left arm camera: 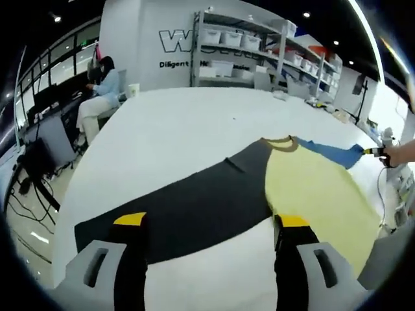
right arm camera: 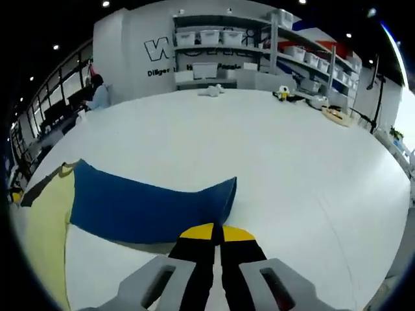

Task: Fold the garment on the visible template until the final outline fits inside the template.

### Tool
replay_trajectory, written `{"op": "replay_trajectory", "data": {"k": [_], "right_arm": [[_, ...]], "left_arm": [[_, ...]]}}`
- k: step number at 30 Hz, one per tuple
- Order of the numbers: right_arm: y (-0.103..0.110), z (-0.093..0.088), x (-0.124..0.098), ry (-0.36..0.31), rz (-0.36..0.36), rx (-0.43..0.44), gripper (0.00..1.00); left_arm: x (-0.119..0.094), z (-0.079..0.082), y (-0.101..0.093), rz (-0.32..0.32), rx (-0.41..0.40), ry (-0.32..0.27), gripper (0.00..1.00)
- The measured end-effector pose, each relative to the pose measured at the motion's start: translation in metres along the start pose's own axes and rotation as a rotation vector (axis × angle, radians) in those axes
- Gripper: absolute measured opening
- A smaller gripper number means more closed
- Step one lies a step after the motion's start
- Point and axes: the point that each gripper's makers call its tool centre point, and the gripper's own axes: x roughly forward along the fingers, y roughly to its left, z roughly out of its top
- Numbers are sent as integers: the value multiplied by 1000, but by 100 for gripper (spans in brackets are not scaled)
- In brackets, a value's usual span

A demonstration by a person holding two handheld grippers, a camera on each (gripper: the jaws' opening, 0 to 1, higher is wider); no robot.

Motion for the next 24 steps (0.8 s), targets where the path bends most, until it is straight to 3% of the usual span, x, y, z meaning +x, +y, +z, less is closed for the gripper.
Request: {"op": "replay_trajectory", "data": {"k": [5, 9, 14, 18, 24], "right_arm": [[13, 25, -11, -65, 17, -26, 0], [31, 50, -22, -123, 47, -75, 0], [54, 78, -31, -182, 84, -120, 0], [79, 99, -39, -225, 124, -162, 0], [110, 115, -44, -247, 165, -216, 0]], "left_arm": [[-2, 1, -30, -61, 50, -15, 89], [-2, 5, -40, -100, 63, -43, 91], [-7, 1, -72, -175, 121, -52, 93], [-10, -2, -84, -205, 139, -59, 92], [-16, -6, -98, -230, 156, -66, 91]]}}
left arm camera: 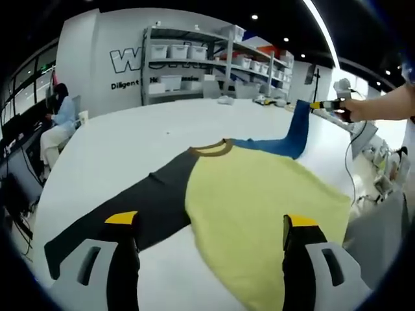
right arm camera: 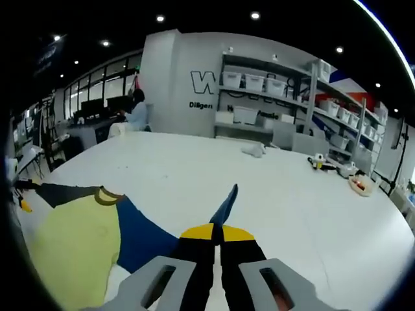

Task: Fold the garment on the visible template until the final outline fits inside the template.

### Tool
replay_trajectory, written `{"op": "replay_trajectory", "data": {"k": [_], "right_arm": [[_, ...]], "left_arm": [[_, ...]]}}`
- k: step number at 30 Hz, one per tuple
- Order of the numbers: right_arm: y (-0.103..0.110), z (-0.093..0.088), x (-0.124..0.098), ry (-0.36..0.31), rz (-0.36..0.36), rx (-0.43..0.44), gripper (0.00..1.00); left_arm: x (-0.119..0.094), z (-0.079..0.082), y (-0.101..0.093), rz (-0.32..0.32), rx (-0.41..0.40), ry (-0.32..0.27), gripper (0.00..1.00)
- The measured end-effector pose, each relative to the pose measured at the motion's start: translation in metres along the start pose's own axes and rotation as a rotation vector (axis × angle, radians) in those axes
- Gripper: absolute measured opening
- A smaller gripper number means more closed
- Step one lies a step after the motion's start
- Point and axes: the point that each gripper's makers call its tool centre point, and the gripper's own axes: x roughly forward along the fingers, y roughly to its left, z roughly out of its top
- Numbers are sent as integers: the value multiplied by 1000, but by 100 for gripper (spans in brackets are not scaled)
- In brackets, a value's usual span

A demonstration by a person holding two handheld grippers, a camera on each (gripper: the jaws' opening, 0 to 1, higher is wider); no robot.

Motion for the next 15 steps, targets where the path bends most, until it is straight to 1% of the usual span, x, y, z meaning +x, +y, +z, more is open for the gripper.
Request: {"op": "replay_trajectory", "data": {"k": [4, 5, 9, 11, 12, 15], "right_arm": [[20, 8, 5, -10, 35, -17, 0], [28, 10, 7, -14, 53, -21, 0], [50, 20, 11, -30, 89, -34, 0], [60, 25, 17, -43, 113, -41, 0], [71, 29, 20, -48, 133, -46, 0], [93, 37, 26, -63, 168, -48, 0]], "left_arm": [[-3, 0, -7, -7, -7, -15, 91], [-4, 0, -9, -9, -7, -18, 91], [-6, -3, -17, -20, 5, -17, 92], [-7, -4, -21, -25, 5, -18, 92], [-7, -4, -22, -27, 5, -19, 92], [-9, -5, -26, -31, 4, -21, 92]]}}
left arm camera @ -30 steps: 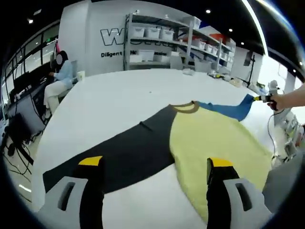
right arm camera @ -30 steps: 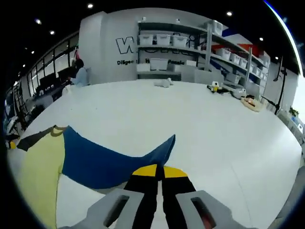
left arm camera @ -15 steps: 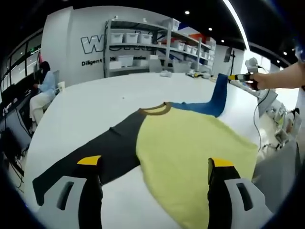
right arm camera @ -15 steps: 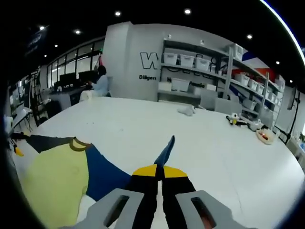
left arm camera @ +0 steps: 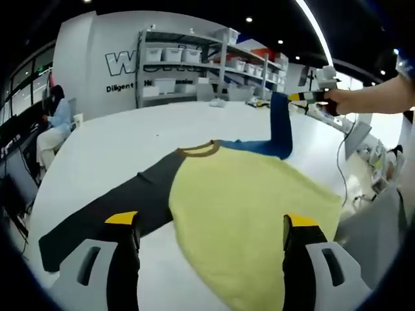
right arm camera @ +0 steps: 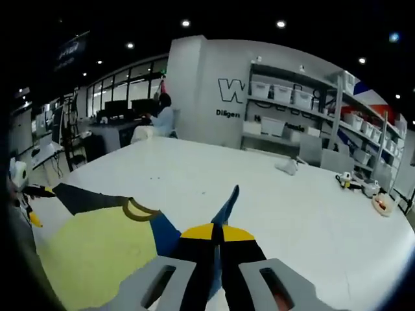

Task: Fold the garment on the visible template until the final outline fits inside the template.

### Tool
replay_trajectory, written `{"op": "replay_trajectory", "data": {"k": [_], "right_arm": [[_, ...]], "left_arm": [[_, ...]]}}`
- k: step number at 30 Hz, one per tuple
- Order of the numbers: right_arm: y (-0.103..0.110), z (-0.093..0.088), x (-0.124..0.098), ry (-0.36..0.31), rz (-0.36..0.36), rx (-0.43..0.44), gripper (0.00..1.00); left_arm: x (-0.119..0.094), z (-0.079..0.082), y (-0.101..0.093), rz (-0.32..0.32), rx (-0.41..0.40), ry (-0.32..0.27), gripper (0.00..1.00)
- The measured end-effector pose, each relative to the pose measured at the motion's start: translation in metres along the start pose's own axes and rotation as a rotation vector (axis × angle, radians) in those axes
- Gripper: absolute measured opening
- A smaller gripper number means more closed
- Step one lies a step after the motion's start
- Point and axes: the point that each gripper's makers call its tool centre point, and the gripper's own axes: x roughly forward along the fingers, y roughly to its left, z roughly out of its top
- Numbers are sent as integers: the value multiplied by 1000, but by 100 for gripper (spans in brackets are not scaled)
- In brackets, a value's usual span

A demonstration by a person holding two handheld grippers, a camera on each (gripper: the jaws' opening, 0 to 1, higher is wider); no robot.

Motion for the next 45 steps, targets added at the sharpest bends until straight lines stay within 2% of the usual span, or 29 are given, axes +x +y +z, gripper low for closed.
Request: {"op": "replay_trajectory", "data": {"k": [6, 15, 26, 35, 45], "right_arm": [[48, 5, 22, -6, 73, 3, 0], [107, 7, 46, -7, 164, -1, 0], [180, -1, 73, 18, 272, -11, 0], [228, -11, 86, 48, 336, -112, 0], [276, -22, 99, 77, 409, -144, 0]], "left_arm": [[-3, -1, -7, -9, 5, 2, 92], [-8, -2, -12, -8, 4, 3, 92], [-12, -8, -17, -6, 1, 3, 93], [-15, -10, -13, 11, 0, 8, 95], [-20, -18, -8, 27, -9, 24, 95]]}}
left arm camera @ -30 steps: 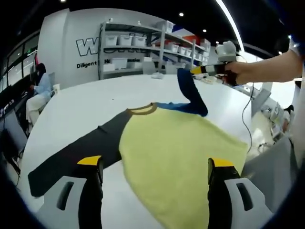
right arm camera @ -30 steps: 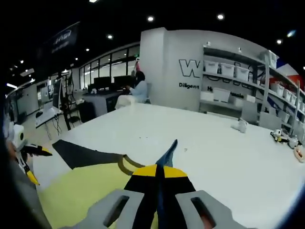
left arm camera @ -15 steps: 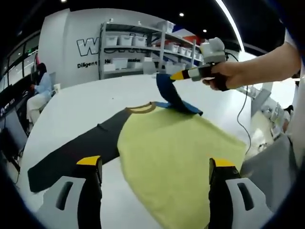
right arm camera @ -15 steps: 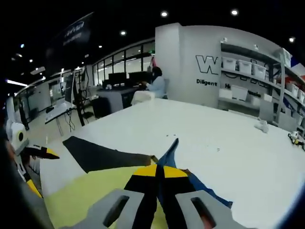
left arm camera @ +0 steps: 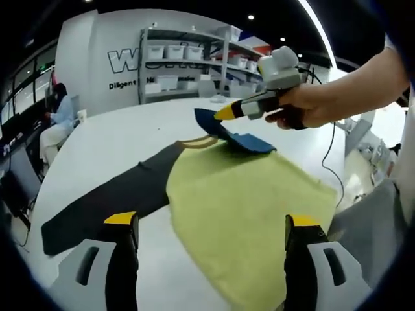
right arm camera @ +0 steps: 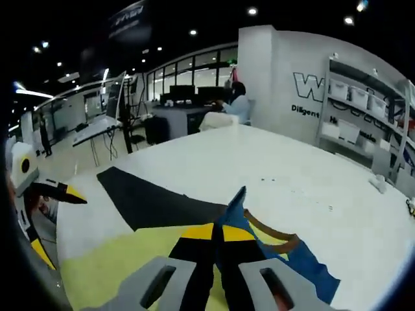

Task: Fold the garment on the visible template until the final outline fits inside the template.

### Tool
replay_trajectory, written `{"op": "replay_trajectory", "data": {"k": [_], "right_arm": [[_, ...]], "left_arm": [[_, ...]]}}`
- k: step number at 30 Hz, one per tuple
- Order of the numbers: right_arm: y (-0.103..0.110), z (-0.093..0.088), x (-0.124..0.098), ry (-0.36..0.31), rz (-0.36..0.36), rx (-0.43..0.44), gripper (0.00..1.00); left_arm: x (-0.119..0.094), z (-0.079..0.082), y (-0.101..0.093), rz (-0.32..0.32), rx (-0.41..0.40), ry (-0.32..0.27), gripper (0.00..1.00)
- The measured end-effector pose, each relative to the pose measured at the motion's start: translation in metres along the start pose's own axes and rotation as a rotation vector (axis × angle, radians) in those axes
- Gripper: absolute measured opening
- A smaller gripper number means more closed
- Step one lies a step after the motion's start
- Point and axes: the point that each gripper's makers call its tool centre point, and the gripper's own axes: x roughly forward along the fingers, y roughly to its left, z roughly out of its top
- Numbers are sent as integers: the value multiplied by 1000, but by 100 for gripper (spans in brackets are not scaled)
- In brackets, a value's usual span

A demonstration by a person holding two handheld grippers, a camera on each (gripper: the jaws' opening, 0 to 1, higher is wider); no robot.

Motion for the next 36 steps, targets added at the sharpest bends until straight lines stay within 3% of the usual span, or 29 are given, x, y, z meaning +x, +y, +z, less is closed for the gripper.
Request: {"op": "replay_trajectory", "data": {"k": [12, 24, 36], "right_arm": [[42, -14, 23, 57, 93, -67, 0], [80, -46, 31, 136, 191, -162, 0], [93, -54, 38, 161, 236, -172, 0]], "left_arm": [[-5, -7, 6, 26, -18, 7, 94], [-11, -14, 15, 52, -39, 14, 93], [-11, -15, 19, 56, -46, 20, 93]]}}
